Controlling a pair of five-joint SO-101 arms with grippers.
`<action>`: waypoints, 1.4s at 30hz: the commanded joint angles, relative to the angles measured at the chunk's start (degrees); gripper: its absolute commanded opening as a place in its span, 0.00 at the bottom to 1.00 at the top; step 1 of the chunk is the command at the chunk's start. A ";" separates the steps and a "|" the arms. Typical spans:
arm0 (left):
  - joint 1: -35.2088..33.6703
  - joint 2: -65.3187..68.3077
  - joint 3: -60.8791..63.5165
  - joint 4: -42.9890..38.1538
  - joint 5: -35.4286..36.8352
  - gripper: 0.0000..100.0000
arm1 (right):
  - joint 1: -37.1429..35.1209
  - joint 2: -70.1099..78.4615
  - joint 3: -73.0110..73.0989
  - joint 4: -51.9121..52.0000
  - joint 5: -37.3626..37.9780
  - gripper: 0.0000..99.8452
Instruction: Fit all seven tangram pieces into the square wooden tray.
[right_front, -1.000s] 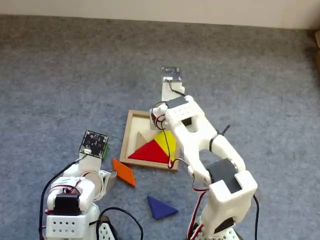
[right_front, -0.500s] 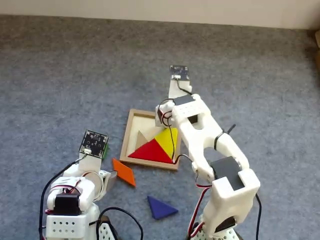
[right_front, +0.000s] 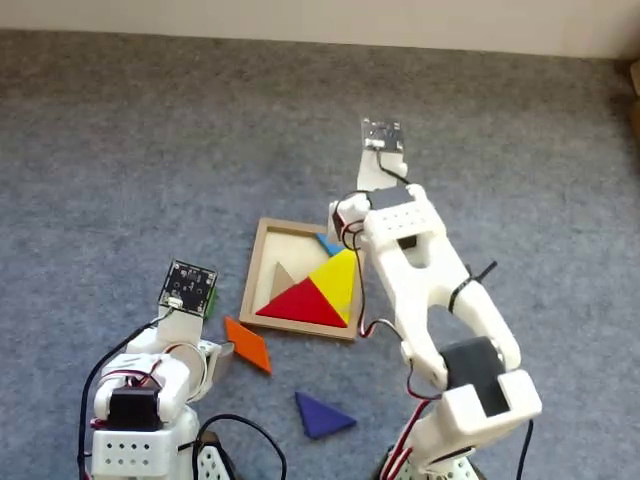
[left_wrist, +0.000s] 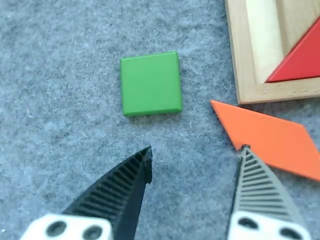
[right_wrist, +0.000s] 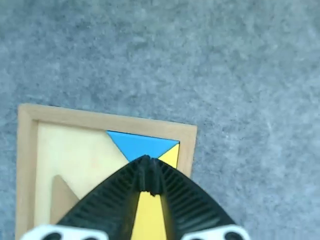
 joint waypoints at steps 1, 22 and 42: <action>-0.40 -0.04 1.10 0.18 0.35 0.26 | 0.40 -6.90 0.13 0.75 0.53 0.00; -0.40 -0.04 1.10 0.18 0.35 0.26 | 10.33 -61.14 36.26 0.66 0.62 0.00; -0.40 -0.04 1.10 0.18 0.35 0.26 | 11.21 -91.91 67.21 0.66 0.70 0.00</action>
